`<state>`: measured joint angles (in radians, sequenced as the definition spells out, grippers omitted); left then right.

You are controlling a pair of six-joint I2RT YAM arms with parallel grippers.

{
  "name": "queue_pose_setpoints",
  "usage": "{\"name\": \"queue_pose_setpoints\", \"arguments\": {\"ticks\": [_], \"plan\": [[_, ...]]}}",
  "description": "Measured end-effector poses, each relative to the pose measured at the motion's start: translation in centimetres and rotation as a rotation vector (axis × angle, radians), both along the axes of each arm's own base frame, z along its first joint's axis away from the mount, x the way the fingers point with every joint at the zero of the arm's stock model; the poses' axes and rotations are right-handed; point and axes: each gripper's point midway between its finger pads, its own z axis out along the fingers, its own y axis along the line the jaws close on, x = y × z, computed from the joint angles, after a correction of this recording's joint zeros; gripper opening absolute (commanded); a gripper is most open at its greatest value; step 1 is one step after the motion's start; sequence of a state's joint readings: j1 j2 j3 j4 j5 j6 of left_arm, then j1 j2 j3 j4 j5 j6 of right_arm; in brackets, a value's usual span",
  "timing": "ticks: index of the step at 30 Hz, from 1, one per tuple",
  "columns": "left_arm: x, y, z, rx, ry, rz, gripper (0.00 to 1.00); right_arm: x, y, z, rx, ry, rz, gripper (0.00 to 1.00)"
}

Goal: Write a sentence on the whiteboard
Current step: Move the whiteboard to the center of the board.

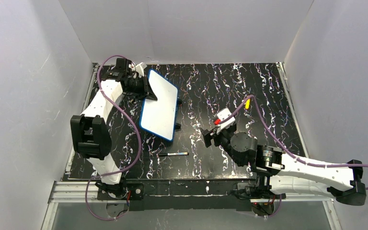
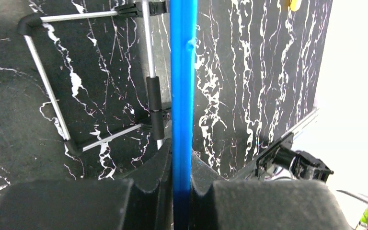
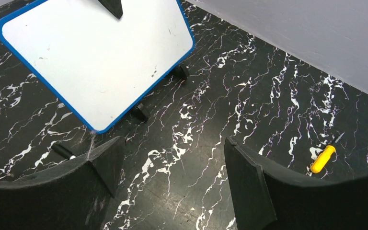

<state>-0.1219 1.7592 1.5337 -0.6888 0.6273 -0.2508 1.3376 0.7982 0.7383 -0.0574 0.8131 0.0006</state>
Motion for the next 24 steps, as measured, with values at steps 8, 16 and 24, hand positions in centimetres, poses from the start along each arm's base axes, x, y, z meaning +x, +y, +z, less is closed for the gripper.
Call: {"name": "queue_pose_setpoints", "arguments": {"ticks": [8,16,24], "plan": [[0.3,0.9,2.3,-0.01,-0.062,0.144,0.09,-0.2,-0.9,1.0,0.043,-0.006,-0.001,0.83],[1.3,0.9,1.0,-0.002,-0.024,0.198,0.08,-0.3,-1.8,1.5,0.072,-0.002,-0.019,0.83],[2.3,0.0,-1.1,0.032,0.046,0.173,0.1,-0.4,-2.6,0.7,0.065,0.004,-0.031,0.91]]}}
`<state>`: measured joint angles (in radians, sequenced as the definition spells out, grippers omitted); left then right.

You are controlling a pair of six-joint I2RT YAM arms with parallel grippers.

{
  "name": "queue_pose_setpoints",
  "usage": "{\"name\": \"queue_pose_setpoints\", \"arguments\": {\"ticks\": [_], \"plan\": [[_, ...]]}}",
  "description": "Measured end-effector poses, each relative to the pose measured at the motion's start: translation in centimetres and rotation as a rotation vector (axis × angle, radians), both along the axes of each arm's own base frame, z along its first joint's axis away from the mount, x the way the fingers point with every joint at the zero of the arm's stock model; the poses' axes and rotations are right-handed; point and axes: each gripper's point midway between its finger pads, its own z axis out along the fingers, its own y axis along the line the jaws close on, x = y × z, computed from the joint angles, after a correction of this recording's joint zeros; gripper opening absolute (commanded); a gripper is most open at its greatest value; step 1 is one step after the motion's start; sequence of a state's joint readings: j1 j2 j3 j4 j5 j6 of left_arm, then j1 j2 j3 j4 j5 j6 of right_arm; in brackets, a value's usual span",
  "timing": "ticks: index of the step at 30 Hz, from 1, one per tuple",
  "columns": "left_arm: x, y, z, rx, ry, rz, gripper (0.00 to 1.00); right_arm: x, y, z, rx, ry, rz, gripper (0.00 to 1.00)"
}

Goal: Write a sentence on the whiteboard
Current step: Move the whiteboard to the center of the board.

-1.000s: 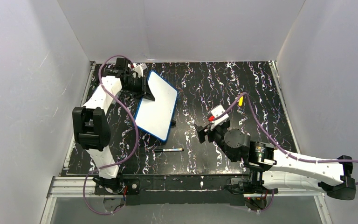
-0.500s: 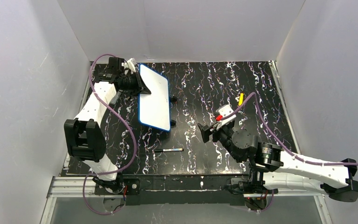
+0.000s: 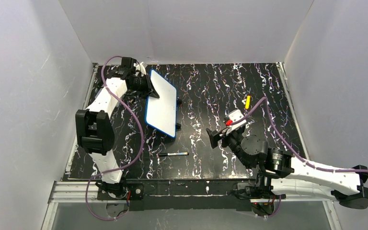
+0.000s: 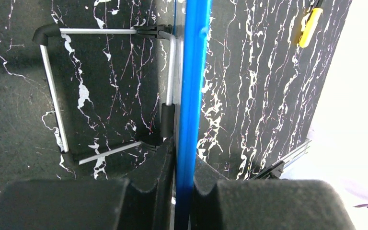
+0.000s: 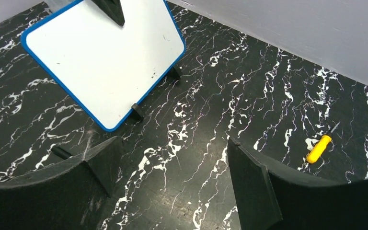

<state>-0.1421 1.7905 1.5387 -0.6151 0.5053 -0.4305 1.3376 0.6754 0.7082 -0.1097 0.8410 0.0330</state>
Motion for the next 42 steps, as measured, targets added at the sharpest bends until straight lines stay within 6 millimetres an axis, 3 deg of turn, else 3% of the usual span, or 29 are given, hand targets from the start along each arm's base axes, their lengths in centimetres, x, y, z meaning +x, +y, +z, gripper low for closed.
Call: {"name": "queue_pose_setpoints", "arguments": {"ticks": [3,9,11,14,17,23,26,30,36,42], "plan": [[0.4,-0.3,-0.3,0.011,0.009,-0.014,0.1,0.0,0.5,-1.1,-0.025,-0.007,0.014,0.99],[1.0,0.0,0.3,0.043,-0.008,-0.024,0.11,0.1,3.9,-5.4,-0.115,-0.047,0.146,0.95],[1.3,0.1,0.3,0.049,-0.013,-0.029,0.12,1.1,4.7,-6.7,-0.127,-0.038,0.188,0.95],[1.5,0.1,0.0,0.058,-0.015,-0.04,0.19,4.4,4.6,-7.8,-0.101,-0.005,0.21,0.95],[1.4,0.2,-0.5,0.067,-0.006,-0.05,0.41,6.8,5.1,-9.1,-0.083,0.022,0.26,0.95],[1.2,0.5,-0.9,0.089,-0.004,-0.065,0.77,7.8,8.0,-13.5,-0.116,0.103,0.455,0.96],[1.2,0.7,-0.9,0.102,-0.013,-0.074,0.97,8.5,9.4,-15.0,-0.128,0.135,0.53,0.9],[1.1,1.1,0.1,0.125,-0.051,-0.079,0.98,9.7,11.7,-16.1,-0.149,0.142,0.62,0.86],[0.6,2.6,3.6,0.174,-0.174,-0.048,0.98,11.7,15.2,-17.7,-0.184,0.135,0.729,0.87],[-1.4,6.6,8.4,0.234,-0.359,0.083,0.98,11.1,15.4,-21.3,-0.233,0.213,0.783,0.88]]}}
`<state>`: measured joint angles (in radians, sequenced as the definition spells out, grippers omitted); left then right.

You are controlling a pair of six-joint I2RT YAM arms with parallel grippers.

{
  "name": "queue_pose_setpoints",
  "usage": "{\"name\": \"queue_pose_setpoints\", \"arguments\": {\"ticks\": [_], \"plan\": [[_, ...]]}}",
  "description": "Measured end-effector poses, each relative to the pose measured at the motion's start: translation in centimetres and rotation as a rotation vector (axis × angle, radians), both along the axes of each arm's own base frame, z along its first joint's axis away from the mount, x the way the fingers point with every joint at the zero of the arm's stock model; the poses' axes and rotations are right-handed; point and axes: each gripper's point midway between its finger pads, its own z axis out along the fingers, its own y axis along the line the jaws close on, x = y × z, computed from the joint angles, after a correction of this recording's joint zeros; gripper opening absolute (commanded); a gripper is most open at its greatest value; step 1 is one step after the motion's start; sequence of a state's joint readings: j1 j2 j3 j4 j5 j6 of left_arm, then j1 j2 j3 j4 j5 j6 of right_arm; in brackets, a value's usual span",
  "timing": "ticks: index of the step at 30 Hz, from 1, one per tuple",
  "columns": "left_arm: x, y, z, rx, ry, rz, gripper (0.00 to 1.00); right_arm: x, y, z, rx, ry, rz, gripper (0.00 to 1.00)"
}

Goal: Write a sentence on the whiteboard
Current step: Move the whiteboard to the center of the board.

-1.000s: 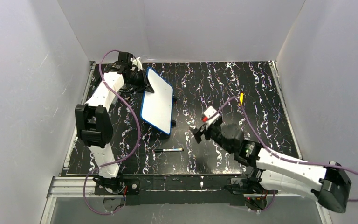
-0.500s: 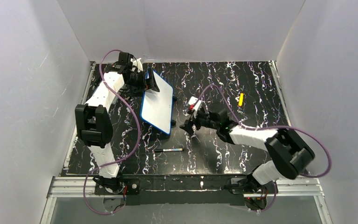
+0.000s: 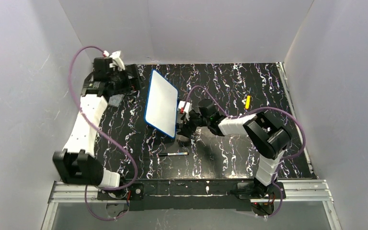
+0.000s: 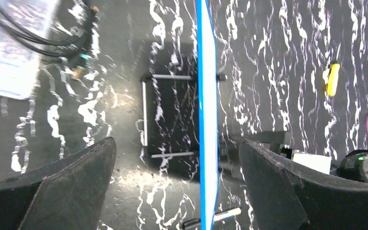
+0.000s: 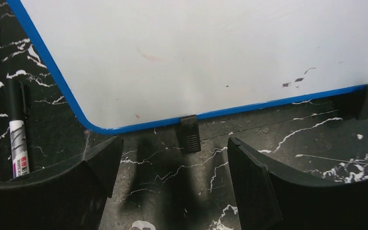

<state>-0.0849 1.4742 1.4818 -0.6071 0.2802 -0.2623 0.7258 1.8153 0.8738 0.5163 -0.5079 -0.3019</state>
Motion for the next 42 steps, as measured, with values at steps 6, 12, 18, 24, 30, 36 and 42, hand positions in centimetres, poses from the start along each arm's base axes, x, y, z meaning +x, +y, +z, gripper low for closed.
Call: {"name": "queue_pose_setpoints", "arguments": {"ticks": [6,12,18,24,30,36,42], "plan": [[-3.5,3.3,5.2,0.045,-0.251,0.121,0.99,-0.1,0.3,-2.4,-0.041,0.04,0.028,0.81],[-3.9,4.6,5.0,0.088,-0.302,0.167,0.99,0.7,0.8,-3.3,-0.064,0.046,0.033,0.75],[-3.4,4.8,3.3,0.095,-0.262,0.172,0.99,1.1,1.1,-3.1,-0.076,0.032,0.041,0.6],[-3.1,5.1,3.6,0.095,-0.275,0.181,0.99,0.8,1.1,-3.6,-0.095,0.032,0.043,0.38],[-3.0,5.6,3.0,0.097,-0.267,0.197,0.99,0.2,1.6,-3.6,-0.093,0.001,0.023,0.11],[-3.1,5.9,2.3,0.098,-0.255,0.206,0.99,-1.4,1.3,-3.6,-0.103,-0.019,-0.042,0.01],[-3.0,5.9,2.2,0.094,-0.256,0.208,0.99,-4.1,0.6,-3.5,-0.119,-0.006,-0.124,0.01]]}}
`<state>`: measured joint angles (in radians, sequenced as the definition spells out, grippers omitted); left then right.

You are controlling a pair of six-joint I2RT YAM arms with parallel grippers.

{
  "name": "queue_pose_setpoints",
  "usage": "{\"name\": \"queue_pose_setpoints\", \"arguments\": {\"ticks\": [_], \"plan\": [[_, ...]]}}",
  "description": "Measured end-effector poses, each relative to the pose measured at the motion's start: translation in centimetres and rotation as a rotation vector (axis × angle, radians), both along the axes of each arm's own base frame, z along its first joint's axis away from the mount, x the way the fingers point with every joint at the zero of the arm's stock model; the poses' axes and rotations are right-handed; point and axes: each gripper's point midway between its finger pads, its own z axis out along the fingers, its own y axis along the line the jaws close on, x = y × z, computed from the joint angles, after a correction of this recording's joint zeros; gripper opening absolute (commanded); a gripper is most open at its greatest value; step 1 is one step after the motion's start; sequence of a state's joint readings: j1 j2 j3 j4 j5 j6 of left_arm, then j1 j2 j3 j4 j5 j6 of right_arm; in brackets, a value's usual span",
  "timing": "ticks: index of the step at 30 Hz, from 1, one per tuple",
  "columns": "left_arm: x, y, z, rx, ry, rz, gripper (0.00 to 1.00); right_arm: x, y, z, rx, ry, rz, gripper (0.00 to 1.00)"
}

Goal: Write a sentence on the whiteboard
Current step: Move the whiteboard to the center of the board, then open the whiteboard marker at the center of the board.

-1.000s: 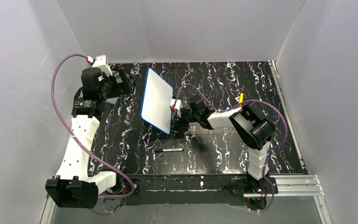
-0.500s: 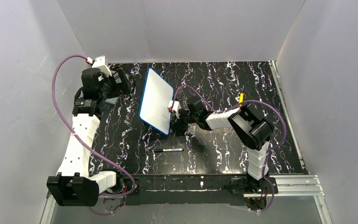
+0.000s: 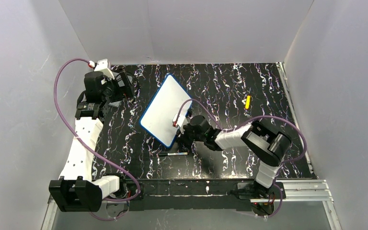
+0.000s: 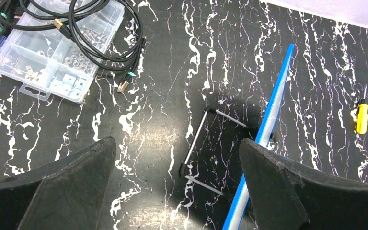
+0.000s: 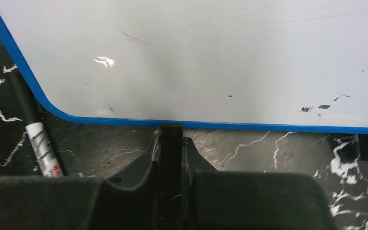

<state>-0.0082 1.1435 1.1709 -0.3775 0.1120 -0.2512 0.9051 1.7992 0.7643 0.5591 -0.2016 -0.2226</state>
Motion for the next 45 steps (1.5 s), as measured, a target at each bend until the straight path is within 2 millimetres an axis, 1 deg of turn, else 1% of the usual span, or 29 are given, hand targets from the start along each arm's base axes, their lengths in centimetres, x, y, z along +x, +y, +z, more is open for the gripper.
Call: {"name": "queue_pose_setpoints", "arguments": {"ticks": [3,6,10,14,19,24,25,26,29,31,33,35,38,42,45], "plan": [[0.1,0.0,0.2,-0.006,-0.008,0.002,0.99,-1.2,-0.3,0.2,-0.004,0.011,-0.073,0.01],[0.1,-0.1,0.2,-0.011,-0.012,0.002,0.99,-2.0,-0.3,0.2,0.0,0.016,-0.142,0.01],[0.0,0.6,0.3,-0.016,-0.014,0.022,0.99,-2.4,-0.2,0.1,0.018,0.042,-0.259,0.01],[0.1,1.1,0.3,-0.02,-0.019,0.038,0.99,-1.8,-0.5,0.4,0.057,0.051,-0.409,0.01],[0.1,0.9,0.3,-0.028,-0.023,0.032,0.99,-0.6,-1.3,-0.2,0.079,0.057,-0.595,0.01],[0.0,0.8,0.6,-0.036,-0.033,0.03,0.99,0.9,-1.3,0.1,0.127,0.045,-0.748,0.01],[0.0,0.8,0.6,-0.037,-0.034,0.029,0.99,1.1,-1.3,0.2,0.134,0.044,-0.769,0.03],[0.0,0.7,0.7,-0.038,-0.035,0.027,0.99,1.2,-1.4,0.2,0.142,0.041,-0.791,0.09],[0.0,0.6,0.7,-0.043,-0.034,0.024,0.99,1.5,-1.7,0.2,0.152,0.04,-0.845,0.37],[0.0,0.6,0.7,-0.044,-0.034,0.023,0.99,1.7,-1.8,0.4,0.17,0.046,-0.881,0.5],[0.0,0.6,0.7,-0.045,-0.034,0.022,0.99,1.9,-1.9,0.7,0.188,0.048,-0.915,0.58],[0.0,0.5,0.6,-0.046,-0.034,0.02,0.99,1.9,-2.1,0.8,0.193,0.045,-0.931,0.61],[-0.2,0.3,0.1,-0.056,-0.028,0.007,0.99,1.6,-2.4,1.3,0.201,0.035,-0.939,0.62],[-0.6,-0.2,-1.0,-0.074,-0.01,-0.013,0.99,0.3,-3.1,3.0,0.224,0.034,-0.915,0.62],[-0.9,-0.8,-1.4,-0.092,-0.002,-0.036,0.99,-1.2,-3.7,4.9,0.251,0.054,-0.863,0.65]]}}
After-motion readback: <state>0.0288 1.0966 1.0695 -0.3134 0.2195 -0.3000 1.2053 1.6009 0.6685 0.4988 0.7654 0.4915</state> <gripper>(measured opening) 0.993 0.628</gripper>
